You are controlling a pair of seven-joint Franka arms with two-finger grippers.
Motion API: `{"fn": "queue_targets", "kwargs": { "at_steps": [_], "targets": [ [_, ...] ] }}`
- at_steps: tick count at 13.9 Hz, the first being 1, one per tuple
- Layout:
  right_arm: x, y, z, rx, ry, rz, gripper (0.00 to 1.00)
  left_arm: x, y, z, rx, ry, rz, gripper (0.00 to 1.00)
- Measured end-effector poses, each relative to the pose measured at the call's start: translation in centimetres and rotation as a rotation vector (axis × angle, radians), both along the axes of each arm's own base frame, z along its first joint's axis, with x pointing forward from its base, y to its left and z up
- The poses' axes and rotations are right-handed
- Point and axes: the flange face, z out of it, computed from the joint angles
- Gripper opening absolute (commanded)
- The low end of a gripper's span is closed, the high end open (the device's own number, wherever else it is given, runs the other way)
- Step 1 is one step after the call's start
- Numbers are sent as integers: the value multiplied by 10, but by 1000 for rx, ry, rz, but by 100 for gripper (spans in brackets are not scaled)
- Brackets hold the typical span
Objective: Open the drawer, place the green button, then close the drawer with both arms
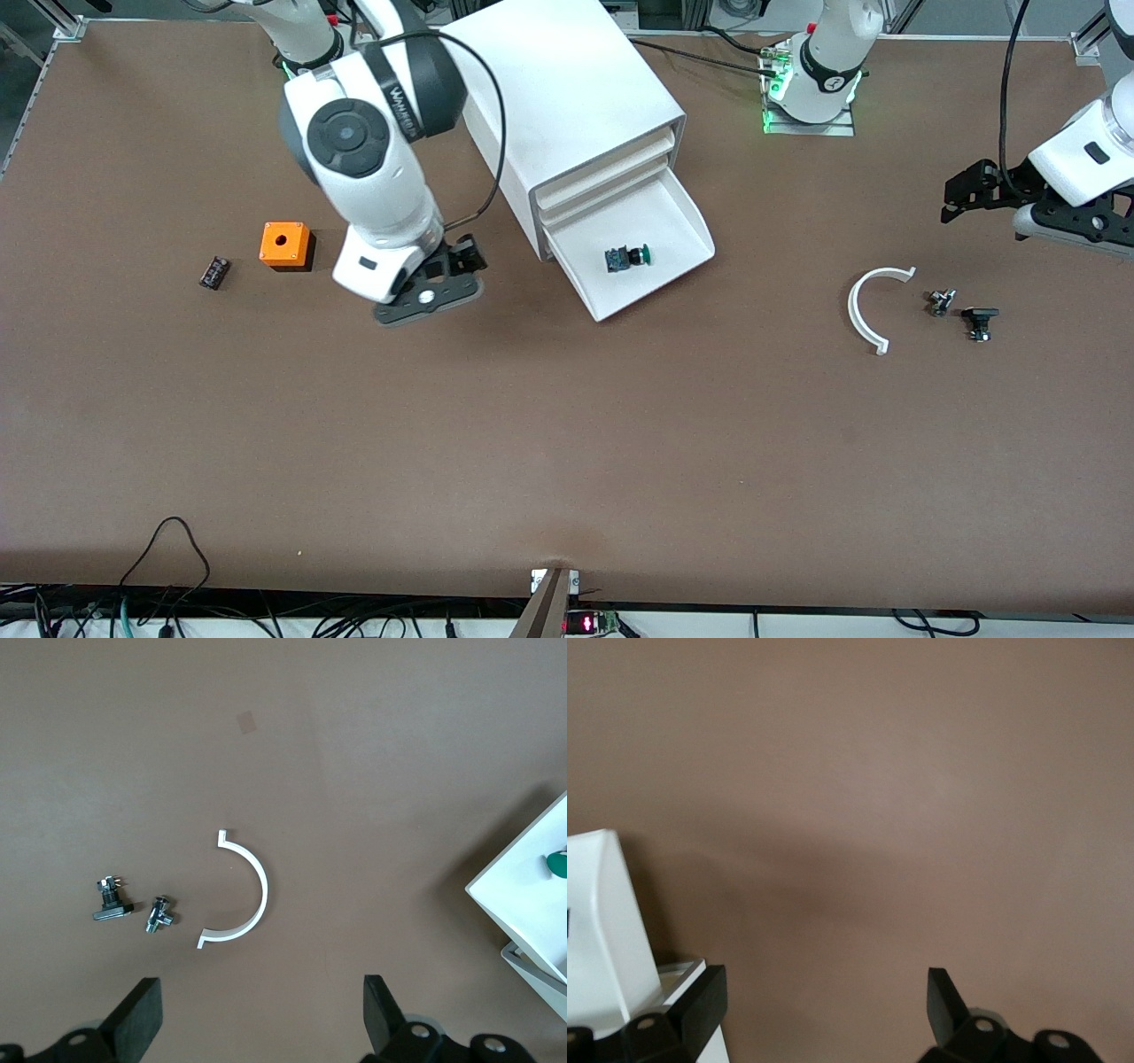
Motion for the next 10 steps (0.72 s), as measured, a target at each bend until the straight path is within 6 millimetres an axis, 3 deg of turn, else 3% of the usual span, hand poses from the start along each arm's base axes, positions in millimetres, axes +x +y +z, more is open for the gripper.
{"fn": "queue_targets", "kwargs": {
  "at_steps": [3, 6, 10],
  "targets": [
    [20, -55, 10, -13, 13, -158, 100, 13, 0, -3, 4, 2, 2, 100],
    [48, -156, 34, -1, 7, -312, 100, 22, 1, -3, 6, -1, 4, 100],
    [56, -274, 57, 35, 17, -355, 100, 43, -2, -7, 11, -6, 2, 100]
  ]
}}
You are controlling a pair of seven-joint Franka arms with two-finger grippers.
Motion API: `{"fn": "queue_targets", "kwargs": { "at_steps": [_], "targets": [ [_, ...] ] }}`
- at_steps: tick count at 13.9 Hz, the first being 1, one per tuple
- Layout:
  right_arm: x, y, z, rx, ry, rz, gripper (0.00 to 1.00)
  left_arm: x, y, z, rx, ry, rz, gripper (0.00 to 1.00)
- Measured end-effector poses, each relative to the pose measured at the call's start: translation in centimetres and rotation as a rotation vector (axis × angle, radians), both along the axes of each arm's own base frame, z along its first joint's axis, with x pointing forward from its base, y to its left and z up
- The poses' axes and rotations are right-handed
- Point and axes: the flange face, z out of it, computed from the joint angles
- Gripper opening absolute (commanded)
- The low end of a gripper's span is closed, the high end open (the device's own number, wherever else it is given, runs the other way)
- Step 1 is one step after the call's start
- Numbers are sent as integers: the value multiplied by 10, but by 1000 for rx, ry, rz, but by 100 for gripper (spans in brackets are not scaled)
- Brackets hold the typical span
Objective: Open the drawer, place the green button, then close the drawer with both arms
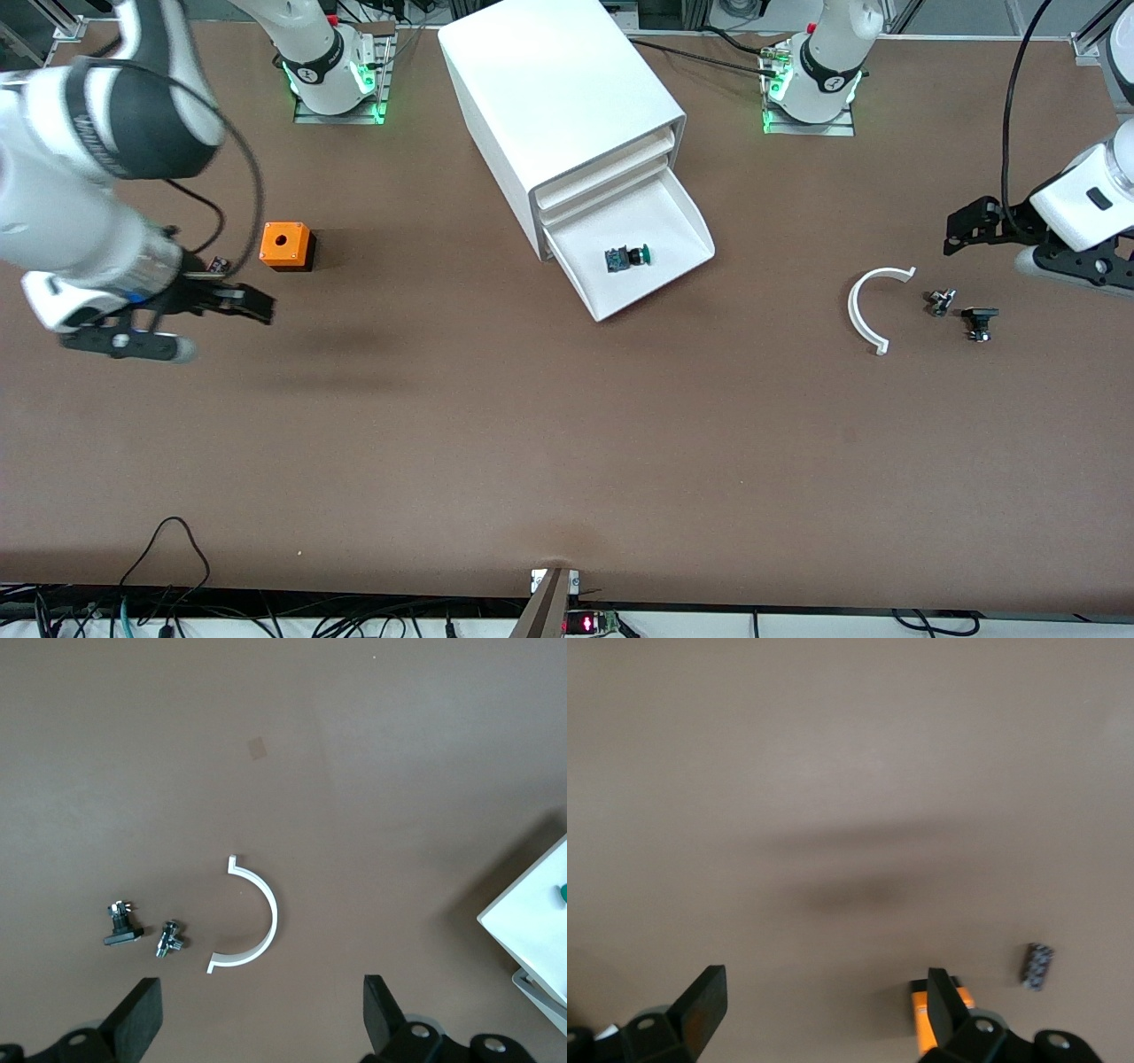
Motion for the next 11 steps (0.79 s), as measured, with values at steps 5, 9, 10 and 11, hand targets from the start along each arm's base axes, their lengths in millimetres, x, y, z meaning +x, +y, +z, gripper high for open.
{"fn": "queue_targets", "kwargs": {
  "at_steps": [5, 9, 10, 11],
  "targets": [
    [-30, -68, 27, 0, 54, 0, 100, 31, -44, -47, -74, 0, 40, 100],
    [-56, -90, 59, -11, 48, 36, 100, 49, -148, -176, -100, -69, 136, 100],
    [-63, -91, 56, -11, 54, 35, 100, 41, -173, -209, -104, -82, 184, 100],
    [-70, -91, 50, -11, 50, 36, 100, 29, -194, -236, -107, -87, 245, 100]
  ]
}}
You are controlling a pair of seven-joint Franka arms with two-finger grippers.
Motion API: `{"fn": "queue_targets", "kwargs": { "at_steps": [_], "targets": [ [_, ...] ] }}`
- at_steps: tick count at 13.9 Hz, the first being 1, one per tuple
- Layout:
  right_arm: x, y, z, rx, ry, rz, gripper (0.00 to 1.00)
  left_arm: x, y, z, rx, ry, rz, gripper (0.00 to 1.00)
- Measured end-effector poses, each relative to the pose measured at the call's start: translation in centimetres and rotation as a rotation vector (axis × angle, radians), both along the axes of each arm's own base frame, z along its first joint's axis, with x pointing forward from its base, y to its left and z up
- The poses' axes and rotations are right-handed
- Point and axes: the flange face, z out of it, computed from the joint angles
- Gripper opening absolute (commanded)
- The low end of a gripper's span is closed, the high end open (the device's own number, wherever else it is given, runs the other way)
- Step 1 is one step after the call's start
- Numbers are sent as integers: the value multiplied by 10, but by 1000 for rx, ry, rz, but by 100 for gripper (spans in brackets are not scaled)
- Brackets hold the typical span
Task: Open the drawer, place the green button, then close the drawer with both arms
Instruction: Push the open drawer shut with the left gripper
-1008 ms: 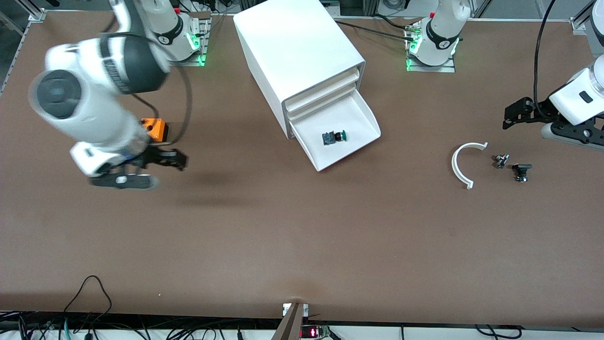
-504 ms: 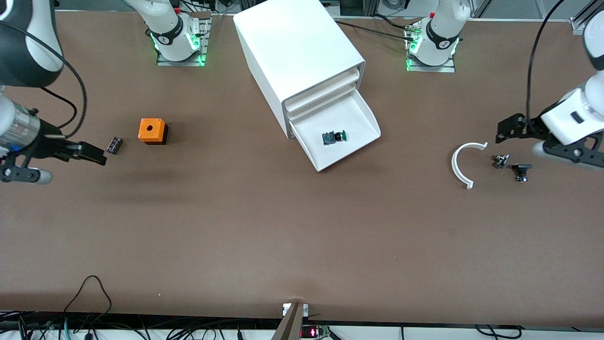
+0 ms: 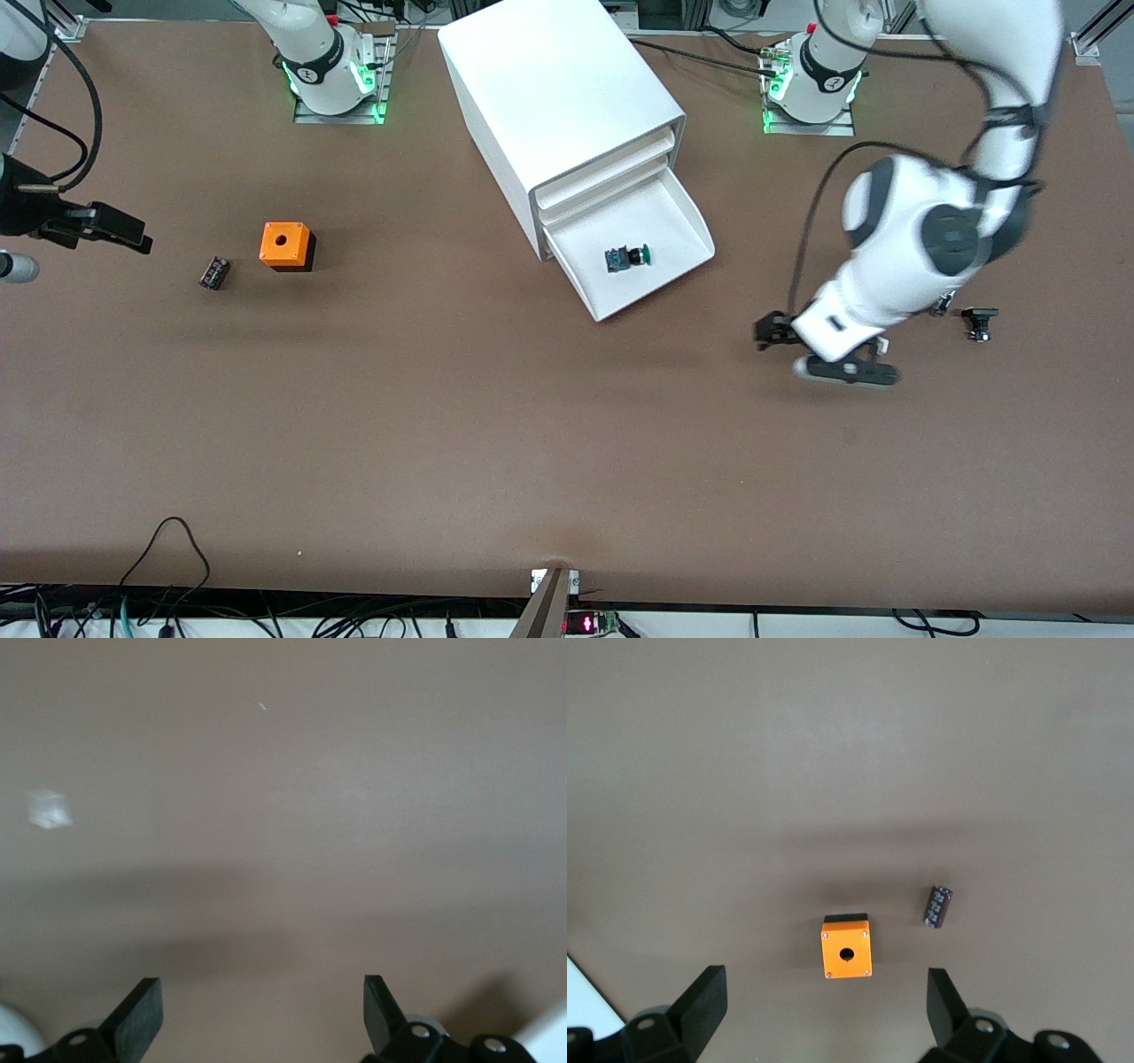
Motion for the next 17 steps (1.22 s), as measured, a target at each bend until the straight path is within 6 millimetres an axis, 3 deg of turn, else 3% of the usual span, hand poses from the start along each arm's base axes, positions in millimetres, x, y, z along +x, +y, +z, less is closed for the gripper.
{"fn": "queue_targets", "kwargs": {
  "at_steps": [1, 3, 6, 10, 14, 17],
  "targets": [
    [-8, 0, -8, -4, -13, 3, 100, -12, -16, -20, -3, 8, 60, 100],
    [-27, 2, -19, -16, -27, 12, 100, -28, -35, -39, -1, 45, 173, 100],
    [-44, 3, -10, -17, -44, 22, 100, -48, -45, -59, 16, 105, 302, 100],
    [-47, 4, -4, -17, -57, 36, 100, -80, -81, -76, 24, 168, 389, 100],
    [-45, 6, 1, -18, -69, 38, 100, -100, -94, -94, 40, 213, 398, 100],
    [-44, 6, 0, -18, -65, 37, 100, -116, -114, -104, 40, 241, 393, 100]
  ]
}}
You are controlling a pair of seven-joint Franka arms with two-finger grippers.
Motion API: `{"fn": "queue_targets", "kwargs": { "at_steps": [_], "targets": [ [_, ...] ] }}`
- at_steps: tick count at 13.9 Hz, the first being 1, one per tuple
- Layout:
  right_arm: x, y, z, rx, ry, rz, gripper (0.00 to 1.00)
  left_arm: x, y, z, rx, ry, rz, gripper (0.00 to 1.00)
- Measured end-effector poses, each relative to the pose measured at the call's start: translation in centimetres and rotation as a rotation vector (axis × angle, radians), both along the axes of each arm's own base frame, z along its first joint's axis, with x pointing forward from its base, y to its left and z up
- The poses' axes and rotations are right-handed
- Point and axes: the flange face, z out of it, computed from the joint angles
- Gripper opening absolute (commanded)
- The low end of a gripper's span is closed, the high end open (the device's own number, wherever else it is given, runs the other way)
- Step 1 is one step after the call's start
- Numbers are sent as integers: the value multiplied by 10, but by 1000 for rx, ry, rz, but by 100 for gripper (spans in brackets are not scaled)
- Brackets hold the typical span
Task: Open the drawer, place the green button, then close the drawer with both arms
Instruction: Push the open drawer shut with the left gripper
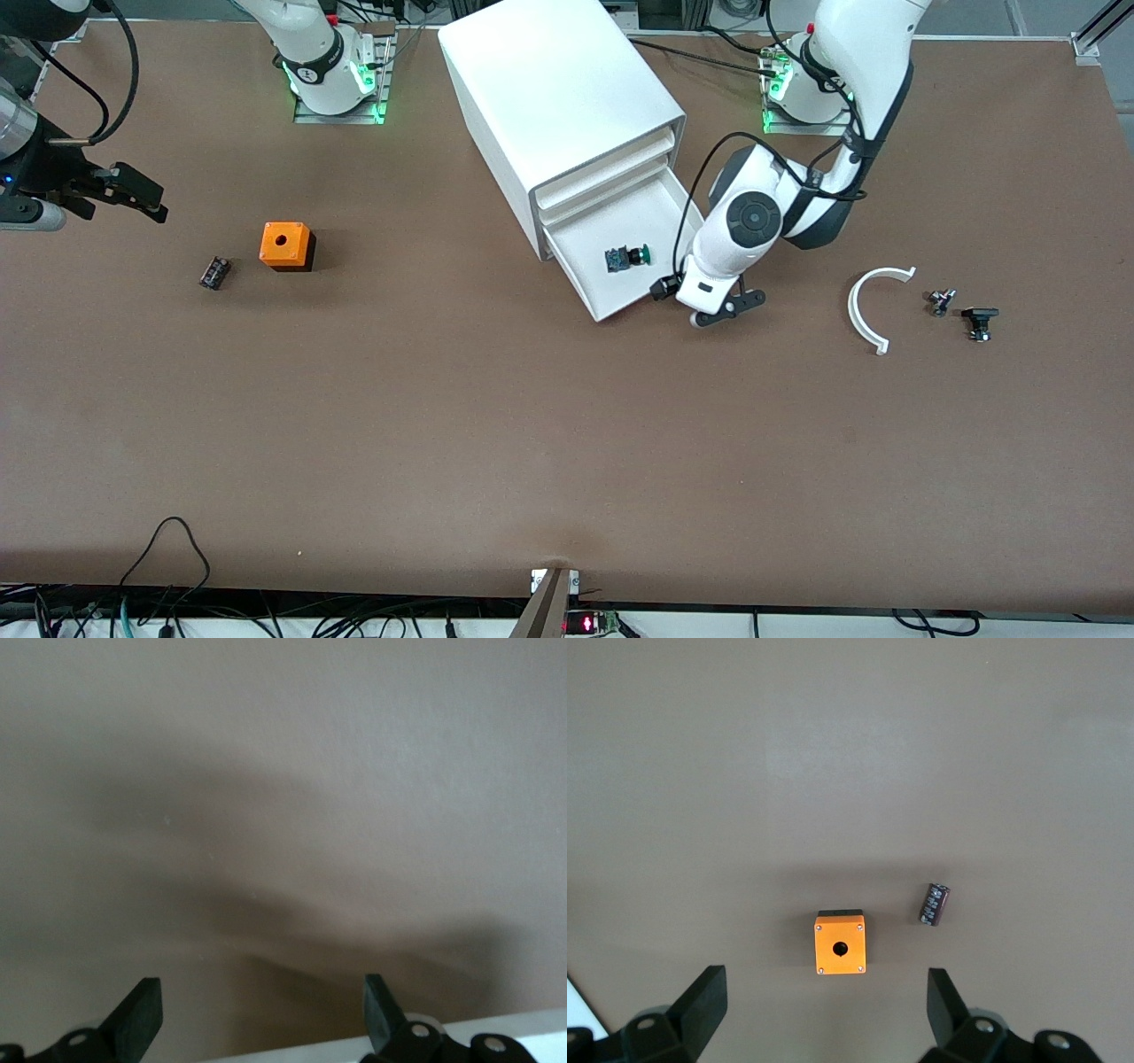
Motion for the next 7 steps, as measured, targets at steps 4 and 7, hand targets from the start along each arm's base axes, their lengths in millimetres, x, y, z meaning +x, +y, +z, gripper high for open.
{"fn": "queue_targets", "kwargs": {
  "at_steps": [4, 7],
  "targets": [
    [4, 0, -5, 0, 9, 0, 100, -9, -8, -2, 0, 12, -3, 100],
    [4, 0, -3, 0, 4, -1, 100, -35, -28, -6, -3, 39, -49, 100]
  ]
}}
